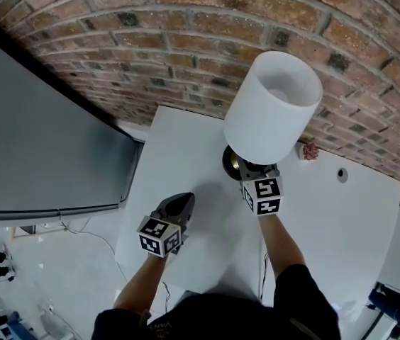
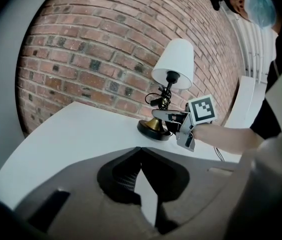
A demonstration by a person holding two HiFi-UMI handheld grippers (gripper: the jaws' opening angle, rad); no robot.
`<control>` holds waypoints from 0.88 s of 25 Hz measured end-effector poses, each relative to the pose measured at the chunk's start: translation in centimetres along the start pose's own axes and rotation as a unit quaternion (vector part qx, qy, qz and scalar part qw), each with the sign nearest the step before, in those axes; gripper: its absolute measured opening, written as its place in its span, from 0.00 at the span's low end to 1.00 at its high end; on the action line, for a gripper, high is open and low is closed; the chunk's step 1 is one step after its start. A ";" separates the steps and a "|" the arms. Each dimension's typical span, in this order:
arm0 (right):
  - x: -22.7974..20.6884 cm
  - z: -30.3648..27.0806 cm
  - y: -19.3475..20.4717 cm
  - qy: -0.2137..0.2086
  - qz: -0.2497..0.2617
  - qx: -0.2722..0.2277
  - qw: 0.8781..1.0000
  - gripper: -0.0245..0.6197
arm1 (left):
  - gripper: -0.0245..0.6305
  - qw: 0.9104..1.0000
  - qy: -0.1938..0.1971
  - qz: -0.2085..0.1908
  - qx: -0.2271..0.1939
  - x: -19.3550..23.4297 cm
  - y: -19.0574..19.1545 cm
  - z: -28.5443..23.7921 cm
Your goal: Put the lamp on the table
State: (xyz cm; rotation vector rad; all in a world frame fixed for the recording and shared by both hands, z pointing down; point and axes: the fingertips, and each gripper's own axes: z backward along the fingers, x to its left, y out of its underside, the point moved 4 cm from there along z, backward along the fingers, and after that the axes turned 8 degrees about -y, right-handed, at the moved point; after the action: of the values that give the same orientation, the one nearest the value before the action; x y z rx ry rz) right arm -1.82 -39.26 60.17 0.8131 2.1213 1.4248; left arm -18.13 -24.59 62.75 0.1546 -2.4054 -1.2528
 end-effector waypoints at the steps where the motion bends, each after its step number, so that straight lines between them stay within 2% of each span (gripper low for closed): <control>1: -0.1 -0.1 0.1 0.001 0.002 -0.003 1.000 0.23 | 0.04 1.000 0.001 -0.003 0.001 0.0 0.1 -0.1; 13: 0.0 -0.7 0.9 -0.002 0.048 -0.028 0.998 0.23 | 0.04 1.000 0.008 -0.015 0.005 -0.3 0.3 -1.2; 22: 0.6 -0.4 1.1 -0.003 0.054 -0.052 0.997 0.23 | 0.04 1.000 0.017 -0.019 0.018 -0.9 0.8 -1.5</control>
State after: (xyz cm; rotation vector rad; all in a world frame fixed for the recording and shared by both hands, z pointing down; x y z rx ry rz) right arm -2.22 -38.79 61.26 0.9030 2.0072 1.5709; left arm -16.61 -24.99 63.85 0.2315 -2.4082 -1.2150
